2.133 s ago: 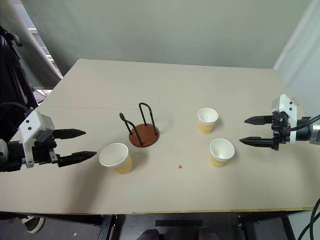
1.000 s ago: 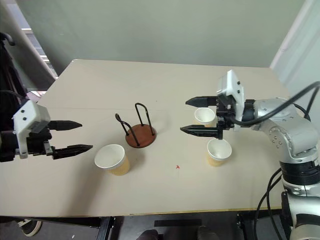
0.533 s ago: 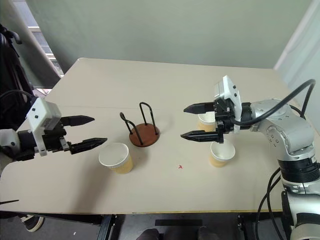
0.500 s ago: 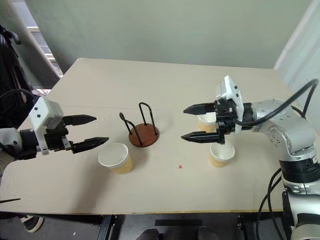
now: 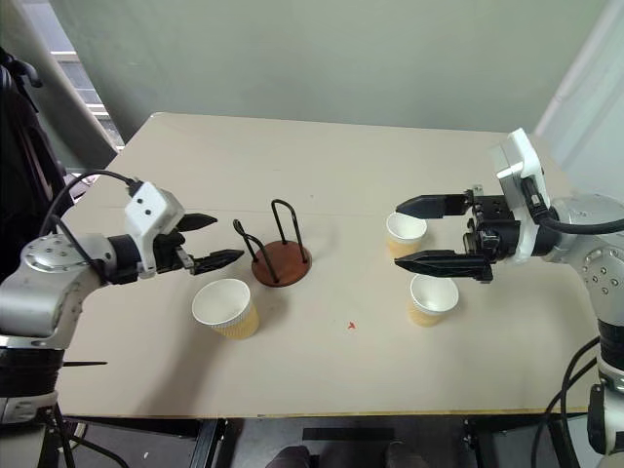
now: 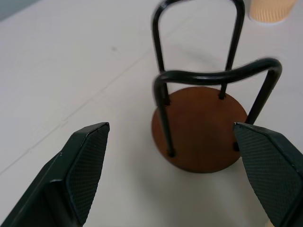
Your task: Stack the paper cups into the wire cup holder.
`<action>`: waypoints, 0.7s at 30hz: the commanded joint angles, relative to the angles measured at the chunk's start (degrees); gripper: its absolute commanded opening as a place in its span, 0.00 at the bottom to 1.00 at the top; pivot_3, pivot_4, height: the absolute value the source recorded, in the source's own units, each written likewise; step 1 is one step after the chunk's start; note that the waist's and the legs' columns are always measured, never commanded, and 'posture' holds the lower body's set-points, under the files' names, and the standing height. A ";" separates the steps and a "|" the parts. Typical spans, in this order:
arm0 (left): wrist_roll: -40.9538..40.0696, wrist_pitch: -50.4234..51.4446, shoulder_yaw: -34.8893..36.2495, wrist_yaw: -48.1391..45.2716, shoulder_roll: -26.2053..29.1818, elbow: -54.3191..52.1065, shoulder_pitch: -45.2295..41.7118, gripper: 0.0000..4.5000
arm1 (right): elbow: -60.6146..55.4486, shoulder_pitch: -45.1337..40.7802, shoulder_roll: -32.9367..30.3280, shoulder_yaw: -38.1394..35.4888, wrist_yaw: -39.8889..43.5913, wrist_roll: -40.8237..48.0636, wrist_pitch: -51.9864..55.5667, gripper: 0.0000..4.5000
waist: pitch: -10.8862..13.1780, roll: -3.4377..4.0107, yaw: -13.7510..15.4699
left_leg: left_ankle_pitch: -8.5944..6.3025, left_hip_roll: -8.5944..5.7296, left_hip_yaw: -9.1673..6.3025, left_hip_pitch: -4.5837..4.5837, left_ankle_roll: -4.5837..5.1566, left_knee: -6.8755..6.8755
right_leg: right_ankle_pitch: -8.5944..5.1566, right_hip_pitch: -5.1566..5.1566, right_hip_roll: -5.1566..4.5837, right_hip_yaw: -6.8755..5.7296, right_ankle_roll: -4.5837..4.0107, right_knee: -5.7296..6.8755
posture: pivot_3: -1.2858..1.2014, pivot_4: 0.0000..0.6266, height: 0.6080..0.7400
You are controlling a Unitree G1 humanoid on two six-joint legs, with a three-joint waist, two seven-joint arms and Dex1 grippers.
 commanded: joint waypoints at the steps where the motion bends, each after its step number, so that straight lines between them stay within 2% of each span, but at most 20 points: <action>1: 2.21 -2.40 -0.55 2.27 -2.10 2.36 -2.89 0.99 | 1.71 1.05 -2.73 -2.17 -0.77 -4.00 -3.16 0.92 | 0.01 -0.02 0.02 | 0.00 0.01 -0.01 0.00 0.00 0.01 | 0.02 0.00 0.00 0.01 0.03 0.00 | 0.52 0.24 1.00; 6: 3.96 -3.79 -1.73 3.02 -4.99 5.40 -4.97 0.99 | 6.01 3.74 -5.99 -2.62 -0.85 -9.76 -7.13 0.92 | 0.02 -0.03 0.10 | 0.00 0.01 0.01 -0.02 0.01 0.06 | 0.06 0.05 -0.02 0.02 0.11 -0.03 | 0.52 0.24 1.00; 12: 5.77 -5.01 -2.63 4.10 -7.94 8.15 -7.06 0.99 | 6.73 6.22 -7.34 -4.48 0.60 -9.80 -8.65 0.92 | 0.02 -0.03 0.16 | 0.00 0.00 0.23 -0.05 0.01 0.07 | 0.07 0.04 0.02 0.02 0.13 -0.10 | 0.52 0.24 1.00; 15: 6.40 -5.34 -3.08 4.36 -9.41 9.07 -7.19 0.87 | 6.34 6.37 -7.05 -4.51 0.23 -9.57 -8.55 0.92 | 0.02 -0.03 0.15 | 0.00 -0.01 0.32 -0.05 0.01 0.09 | 0.09 0.06 0.02 0.03 0.16 -0.12 | 0.52 0.24 1.00; 21: 7.04 -5.64 -2.35 4.69 -10.16 9.79 -7.61 0.36 | 6.40 6.75 -7.03 -4.59 0.23 -9.59 -8.71 0.92 | 0.03 -0.05 0.16 | 0.00 0.00 0.33 -0.04 0.01 0.10 | 0.11 0.07 0.03 0.05 0.20 -0.16 | 0.52 0.24 1.00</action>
